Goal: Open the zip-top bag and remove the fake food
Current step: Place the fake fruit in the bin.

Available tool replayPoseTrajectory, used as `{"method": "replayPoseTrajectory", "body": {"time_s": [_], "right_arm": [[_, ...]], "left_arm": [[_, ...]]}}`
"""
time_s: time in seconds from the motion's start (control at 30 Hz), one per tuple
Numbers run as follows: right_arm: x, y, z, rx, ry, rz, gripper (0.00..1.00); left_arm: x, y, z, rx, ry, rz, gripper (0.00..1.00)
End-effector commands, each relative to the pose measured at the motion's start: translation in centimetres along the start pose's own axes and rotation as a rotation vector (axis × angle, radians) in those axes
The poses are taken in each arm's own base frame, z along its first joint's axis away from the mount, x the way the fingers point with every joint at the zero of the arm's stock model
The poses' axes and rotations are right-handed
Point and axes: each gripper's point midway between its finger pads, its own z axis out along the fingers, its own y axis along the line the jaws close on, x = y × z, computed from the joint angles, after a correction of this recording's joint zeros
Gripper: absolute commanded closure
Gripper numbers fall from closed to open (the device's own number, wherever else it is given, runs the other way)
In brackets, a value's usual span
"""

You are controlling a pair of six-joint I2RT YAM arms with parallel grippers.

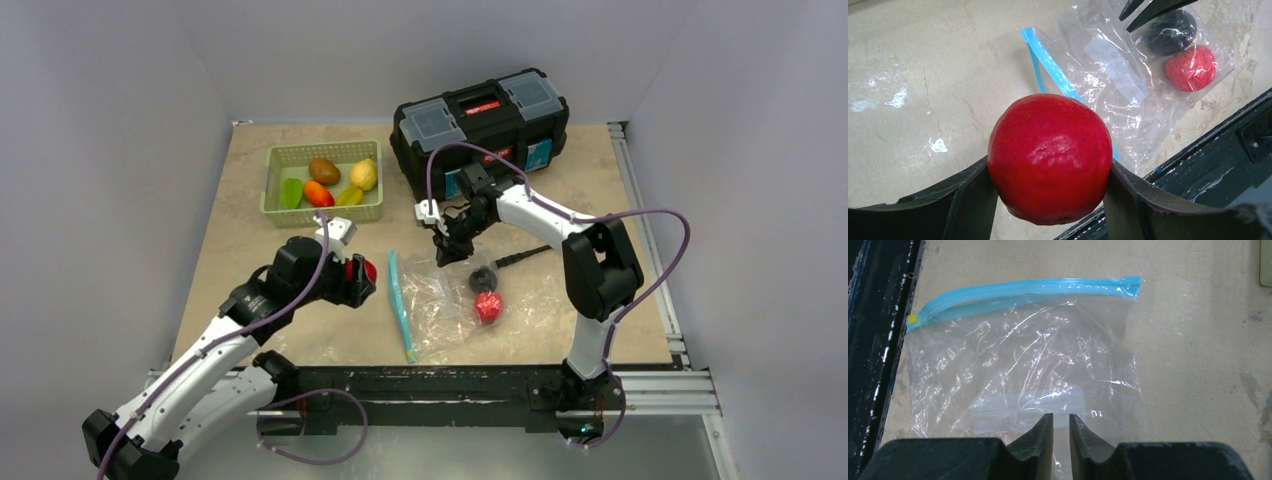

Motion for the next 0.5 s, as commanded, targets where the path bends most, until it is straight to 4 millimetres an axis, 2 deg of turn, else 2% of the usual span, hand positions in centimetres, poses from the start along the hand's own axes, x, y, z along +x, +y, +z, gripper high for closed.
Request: {"method": "replayPoseTrajectory", "body": {"time_s": [0.0, 0.47], "right_arm": [[-2.1, 0.5, -1.7, 0.013, -0.055, -0.056, 0.82], [-2.2, 0.5, -2.0, 0.019, -0.060, -0.063, 0.82]], "left_arm": [[-2.8, 0.2, -1.3, -0.026, -0.083, 0.030, 1.00], [-6.6, 1.1, -1.5, -0.055, -0.137, 0.041, 1.00]]}}
